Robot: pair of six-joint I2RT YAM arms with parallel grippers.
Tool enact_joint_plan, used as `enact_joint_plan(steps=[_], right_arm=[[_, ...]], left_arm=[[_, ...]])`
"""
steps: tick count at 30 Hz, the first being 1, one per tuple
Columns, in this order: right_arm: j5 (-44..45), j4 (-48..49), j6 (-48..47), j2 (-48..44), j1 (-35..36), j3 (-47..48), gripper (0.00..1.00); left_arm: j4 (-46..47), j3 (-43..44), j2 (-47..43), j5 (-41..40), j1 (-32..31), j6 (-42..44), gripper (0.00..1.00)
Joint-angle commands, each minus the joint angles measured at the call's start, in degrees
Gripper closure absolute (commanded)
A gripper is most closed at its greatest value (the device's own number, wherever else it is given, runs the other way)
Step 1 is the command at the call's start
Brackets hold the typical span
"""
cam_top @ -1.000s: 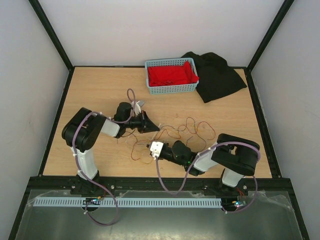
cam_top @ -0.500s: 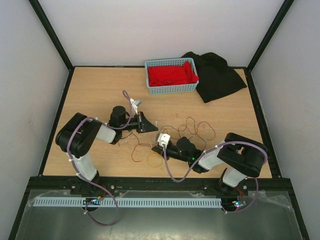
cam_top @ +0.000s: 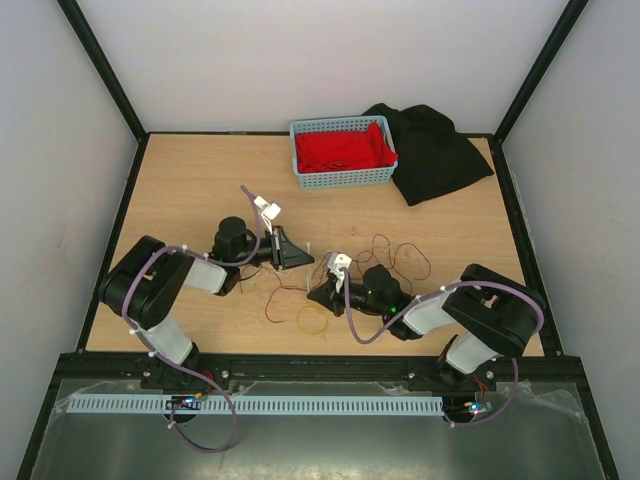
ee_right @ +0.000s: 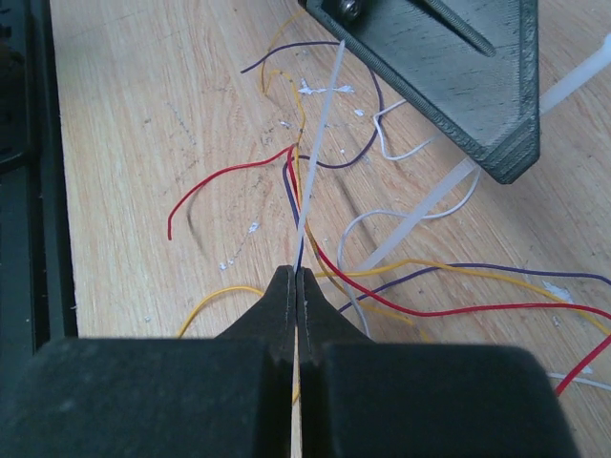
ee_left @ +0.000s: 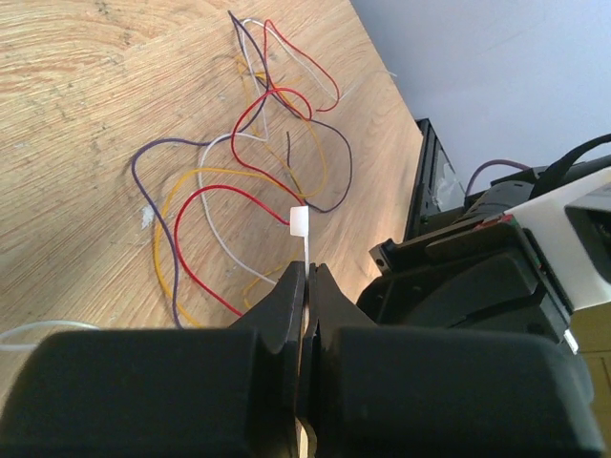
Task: Zip-tie the wires
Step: Tie the cable at the center of the board.
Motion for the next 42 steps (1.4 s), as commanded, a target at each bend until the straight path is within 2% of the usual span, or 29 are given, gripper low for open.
enact_joint_plan(steps=[1, 11, 26, 34, 42], right_arm=[[-4.20, -1.75, 3.62, -1.53, -1.11, -0.58, 1.00], [-7.78, -3.54, 6.47, -3.84, -3.58, -0.45, 1.00], [-15.29, -12.54, 8.52, -4.50, -6.20, 3.24, 1.00], [-17.94, -18.84, 7.59, -5.06, -6.74, 5.20, 1.00], [-19.79, -19.29, 7.49, -4.22, -7.17, 5.66, 1.00]], left_arm=[[3.04, -1.31, -2.26, -1.68, -0.57, 4.40, 1.00], [2.99, -3.89, -6.58, -4.99, -0.94, 9.61, 1.00], [2.88, -6.74, -11.10, -8.67, -2.87, 18.60, 1.00], [2.95, -8.05, -12.15, -13.08, -5.08, 25.68, 1.00], [2.95, -9.35, -14.15, -17.19, -7.49, 33.71, 1.00]])
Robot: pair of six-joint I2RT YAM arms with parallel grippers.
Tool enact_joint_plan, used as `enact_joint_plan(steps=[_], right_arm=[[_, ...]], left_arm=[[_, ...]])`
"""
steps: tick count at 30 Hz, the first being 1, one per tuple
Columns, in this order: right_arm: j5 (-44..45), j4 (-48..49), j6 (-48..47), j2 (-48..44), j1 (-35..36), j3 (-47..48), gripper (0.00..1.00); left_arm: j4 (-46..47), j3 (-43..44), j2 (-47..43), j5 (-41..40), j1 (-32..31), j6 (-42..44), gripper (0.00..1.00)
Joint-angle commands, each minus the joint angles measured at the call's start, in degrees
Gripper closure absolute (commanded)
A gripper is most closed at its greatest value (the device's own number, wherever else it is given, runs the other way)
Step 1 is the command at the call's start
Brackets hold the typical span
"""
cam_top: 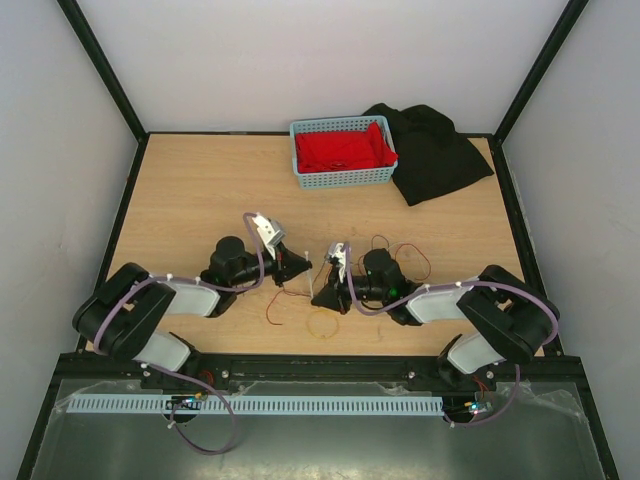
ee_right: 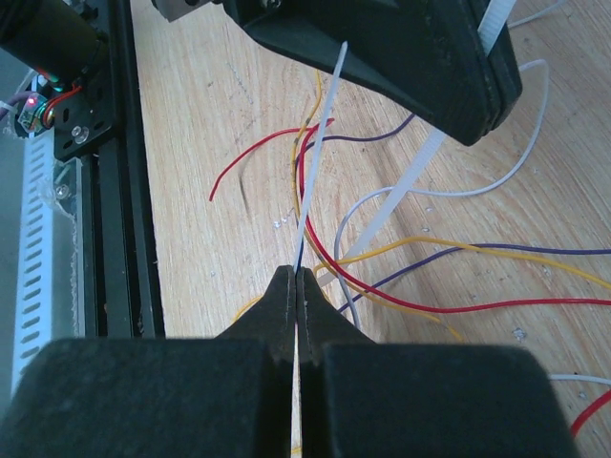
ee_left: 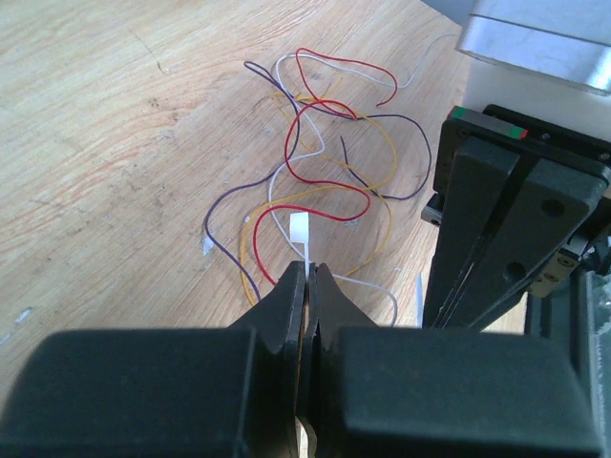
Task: Zip-tie the wires
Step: Tie the cable at the center of the board.
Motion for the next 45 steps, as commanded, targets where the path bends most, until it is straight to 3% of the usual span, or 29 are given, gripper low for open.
enact_joint_plan(steps=[1, 27, 45], right_arm=[[-3.14, -1.96, -0.27, -0.07, -0.37, 0.97, 1.00], [-10.29, -1.18, 0.90, -0.56, -2.05, 1.17, 1.00], [-17.79, -4.14, -1.48, 1.07, -3.72, 2.57, 1.00]], left_arm=[[2.95, -1.17, -2.90, -3.95, -0.67, 6.93, 1.00], [2.87, -4.77, -8.80, -13.49, -7.72, 29.01, 1.00], [2.61, -7.32, -13.38, -18.31, -10.87, 38.18, 1.00]])
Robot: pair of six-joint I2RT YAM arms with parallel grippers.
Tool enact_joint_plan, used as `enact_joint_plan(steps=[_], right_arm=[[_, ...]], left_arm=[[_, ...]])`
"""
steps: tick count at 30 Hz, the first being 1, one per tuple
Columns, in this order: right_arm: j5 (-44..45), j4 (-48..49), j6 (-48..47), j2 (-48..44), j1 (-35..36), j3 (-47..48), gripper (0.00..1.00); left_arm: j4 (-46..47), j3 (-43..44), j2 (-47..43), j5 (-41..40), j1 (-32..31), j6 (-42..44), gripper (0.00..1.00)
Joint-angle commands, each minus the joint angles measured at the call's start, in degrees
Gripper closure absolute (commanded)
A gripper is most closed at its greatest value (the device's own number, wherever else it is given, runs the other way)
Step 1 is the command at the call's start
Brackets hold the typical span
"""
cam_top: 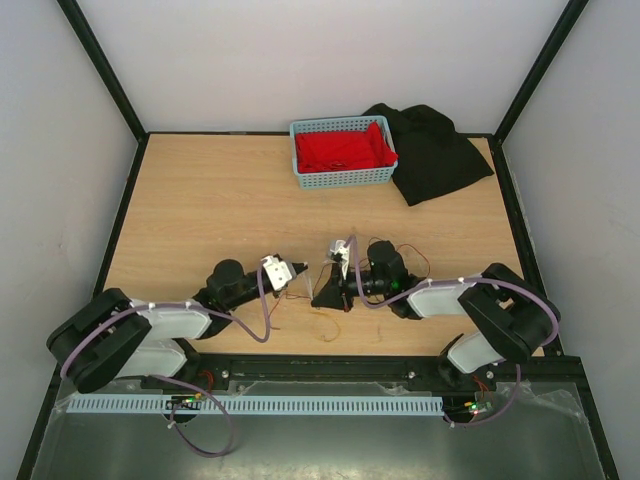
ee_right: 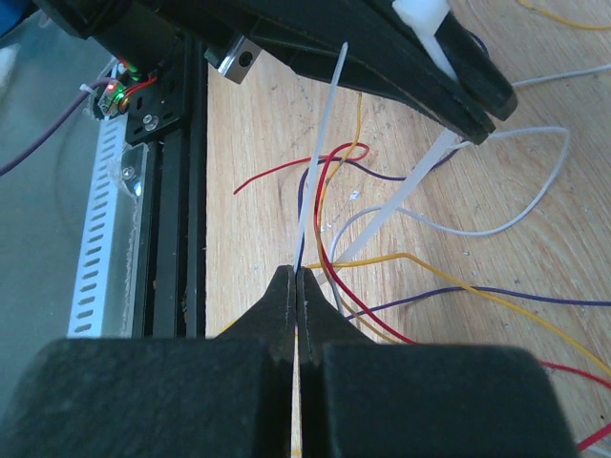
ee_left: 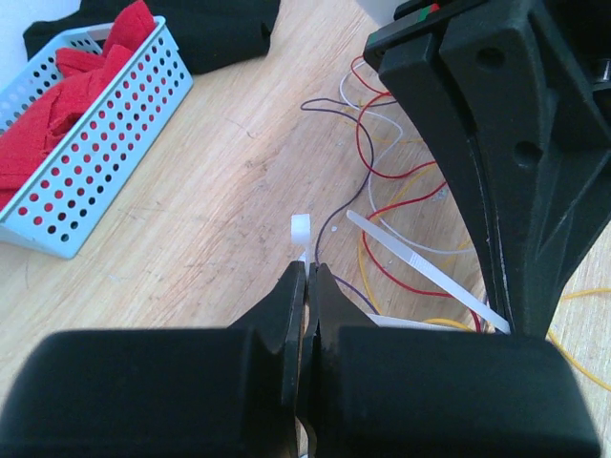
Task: Zip-tie the wires
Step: Tie the cable at the center of the board.
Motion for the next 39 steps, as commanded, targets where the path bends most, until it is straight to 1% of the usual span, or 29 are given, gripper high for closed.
enact_joint_plan(steps=[1, 11, 19, 39], right_arm=[[-6.35, -3.60, -0.98, 1.25, -0.22, 1.04, 1.00], [-9.06, -6.34, -1.85, 2.37, -0.92, 2.38, 1.00], [-10.78, -8.01, -3.07, 3.04, -1.62, 2.81, 1.00], [-13.29, -8.77, -3.65, 5.18, -2.79, 3.73, 1.00]], left_arm=[[2.89, -0.29, -2.48, -2.57, -0.40, 3.89, 1.00], [2.86, -0.98, -3.38, -2.51, -1.44, 6.54, 1.00], [2.81, -1.12, -3.85, -3.06, -1.70, 7.04, 1.00], [2.83, -1.53, -4.34, -4.23, -2.19, 8.44, 1.00]])
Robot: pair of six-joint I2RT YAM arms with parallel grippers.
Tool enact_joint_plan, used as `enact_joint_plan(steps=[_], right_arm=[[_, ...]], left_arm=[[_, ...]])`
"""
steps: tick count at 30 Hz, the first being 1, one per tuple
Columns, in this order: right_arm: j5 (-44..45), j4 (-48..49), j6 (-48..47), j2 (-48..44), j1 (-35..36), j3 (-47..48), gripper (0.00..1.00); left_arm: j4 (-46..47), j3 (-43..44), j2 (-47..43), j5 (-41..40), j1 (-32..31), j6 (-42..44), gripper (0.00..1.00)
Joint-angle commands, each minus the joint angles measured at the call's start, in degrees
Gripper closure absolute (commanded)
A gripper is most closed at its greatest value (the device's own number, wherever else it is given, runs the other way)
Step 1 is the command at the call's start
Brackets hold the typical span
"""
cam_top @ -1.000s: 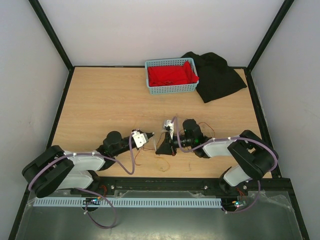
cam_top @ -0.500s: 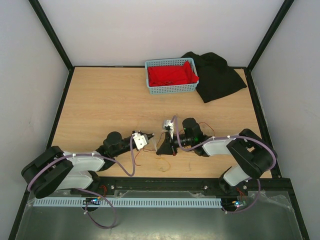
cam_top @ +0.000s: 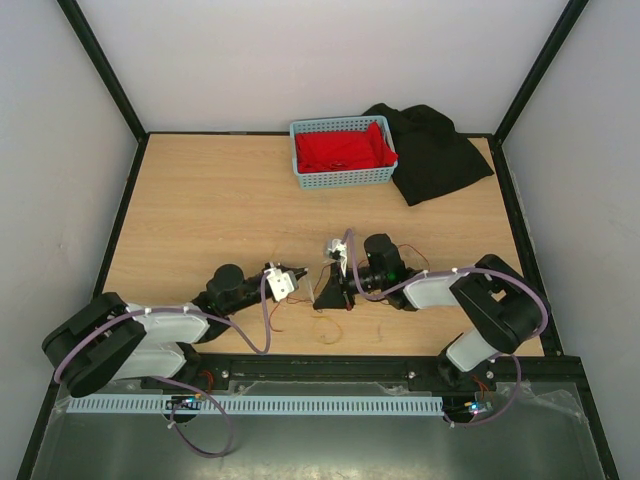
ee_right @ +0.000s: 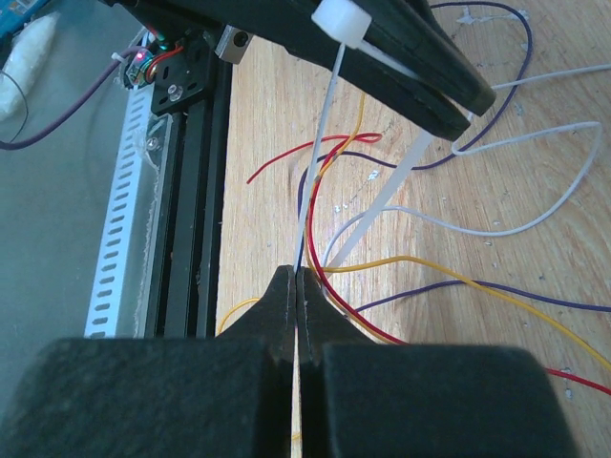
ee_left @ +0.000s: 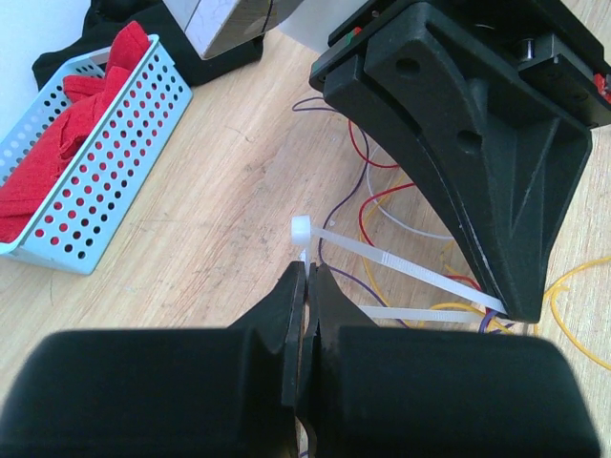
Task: Zip-tie the wires
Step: Tie the cable at the center of the board.
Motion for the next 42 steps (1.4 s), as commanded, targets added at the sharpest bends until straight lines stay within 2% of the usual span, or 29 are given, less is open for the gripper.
enact_joint_plan(steps=[1, 42], right_arm=[[-4.36, -3.35, -0.42, 1.30, -0.07, -0.07, 1.00], [-7.49, -4.56, -1.59, 2.72, -0.37, 0.95, 1.00]], left_arm=[[4.20, -0.18, -1.83, -3.35, 0.15, 2.00, 1.00], [4.00, 0.03, -0.74, -4.30, -1.40, 4.46, 1.00]])
